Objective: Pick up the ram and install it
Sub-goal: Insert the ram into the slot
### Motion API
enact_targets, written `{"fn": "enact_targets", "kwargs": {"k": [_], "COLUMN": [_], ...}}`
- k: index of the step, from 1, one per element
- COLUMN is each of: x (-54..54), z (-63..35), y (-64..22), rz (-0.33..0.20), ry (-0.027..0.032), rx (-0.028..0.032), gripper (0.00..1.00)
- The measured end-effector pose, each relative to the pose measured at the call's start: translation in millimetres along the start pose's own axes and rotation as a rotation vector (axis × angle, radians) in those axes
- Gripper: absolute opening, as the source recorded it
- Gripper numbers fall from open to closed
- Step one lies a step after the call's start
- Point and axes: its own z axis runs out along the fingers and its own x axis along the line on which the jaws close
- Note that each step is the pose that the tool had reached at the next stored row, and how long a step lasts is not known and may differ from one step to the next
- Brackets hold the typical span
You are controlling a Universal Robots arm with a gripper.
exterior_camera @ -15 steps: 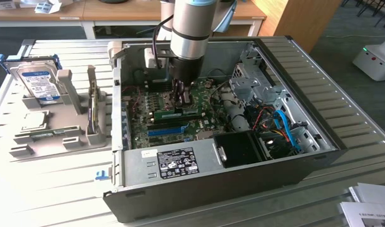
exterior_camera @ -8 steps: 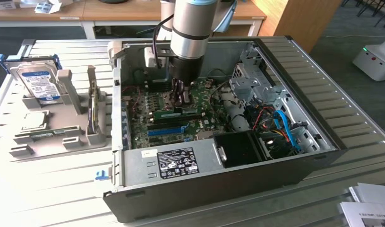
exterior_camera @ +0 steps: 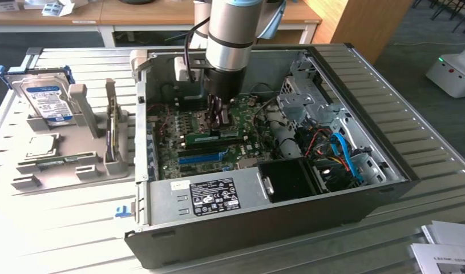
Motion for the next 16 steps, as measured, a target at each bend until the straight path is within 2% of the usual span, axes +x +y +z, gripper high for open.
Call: {"fn": "enact_targets", "kwargs": {"k": [5,16], "x": [0.0,0.0], "z": [-0.1,-0.2], "y": [-0.3,-2.0], "rz": [0.0,-0.001], "ry": [-0.0001,-0.0002], "rx": [-0.0022,-0.0021], "gripper": [0.12,0.12]}}
